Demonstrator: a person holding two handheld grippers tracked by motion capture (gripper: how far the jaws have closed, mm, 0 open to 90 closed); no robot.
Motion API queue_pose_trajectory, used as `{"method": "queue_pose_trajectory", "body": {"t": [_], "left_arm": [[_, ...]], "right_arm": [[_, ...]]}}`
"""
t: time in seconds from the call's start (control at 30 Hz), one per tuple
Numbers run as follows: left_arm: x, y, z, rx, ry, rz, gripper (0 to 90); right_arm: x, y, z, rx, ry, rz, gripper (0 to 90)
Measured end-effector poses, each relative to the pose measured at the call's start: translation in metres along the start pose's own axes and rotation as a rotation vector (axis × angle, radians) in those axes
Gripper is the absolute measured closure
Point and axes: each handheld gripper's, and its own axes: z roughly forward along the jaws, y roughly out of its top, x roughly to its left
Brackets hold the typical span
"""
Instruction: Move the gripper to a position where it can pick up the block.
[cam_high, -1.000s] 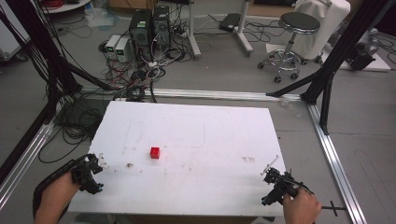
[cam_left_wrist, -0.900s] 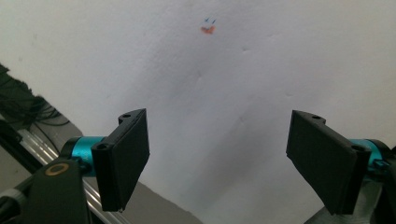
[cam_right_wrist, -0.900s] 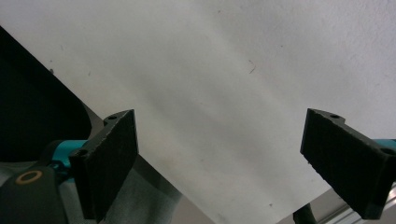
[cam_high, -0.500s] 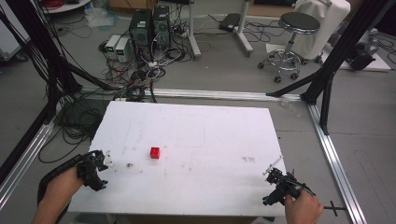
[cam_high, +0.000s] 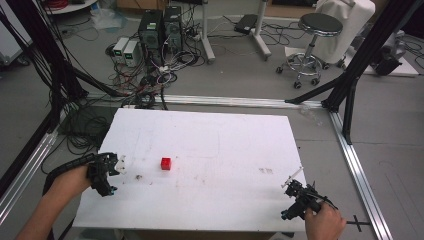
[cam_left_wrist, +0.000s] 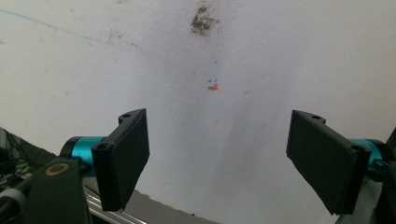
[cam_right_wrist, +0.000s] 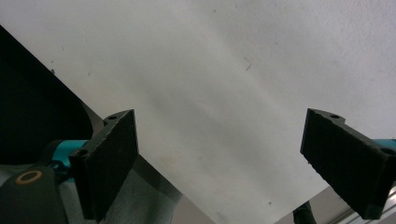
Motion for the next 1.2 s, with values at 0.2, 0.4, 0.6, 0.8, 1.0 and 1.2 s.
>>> {"method": "queue_pose_trajectory", "body": {"t": [0.2, 0.4, 0.6, 0.8, 1.0, 1.2], "left_arm": [[0.01, 0.002, 0.0, 0.006, -0.022, 0.056, 21.6], [0.017, 0.003, 0.002, 0.016, -0.019, 0.088, 21.6], [0.026, 0.01, 0.0, 0.017, 0.0, 0.149, 21.6], [0.035, 0.02, -0.005, 0.005, -0.009, 0.188, 21.6], [0.044, 0.03, -0.007, 0.011, -0.03, 0.205, 21.6], [0.051, 0.045, -0.009, 0.004, -0.05, 0.232, 21.6]], "right_arm": [[0.001, 0.002, 0.001, -0.004, 0.001, -0.006, 10.5], [0.001, 0.003, 0.002, -0.006, -0.002, -0.017, 10.5], [0.0, 0.002, 0.002, -0.004, 0.002, -0.013, 10.5], [0.0, 0.003, 0.002, 0.003, 0.0, -0.015, 10.5], [0.002, 0.007, 0.005, 0.012, -0.001, -0.028, 10.5], [0.002, 0.008, 0.005, 0.013, 0.002, -0.03, 10.5]]}}
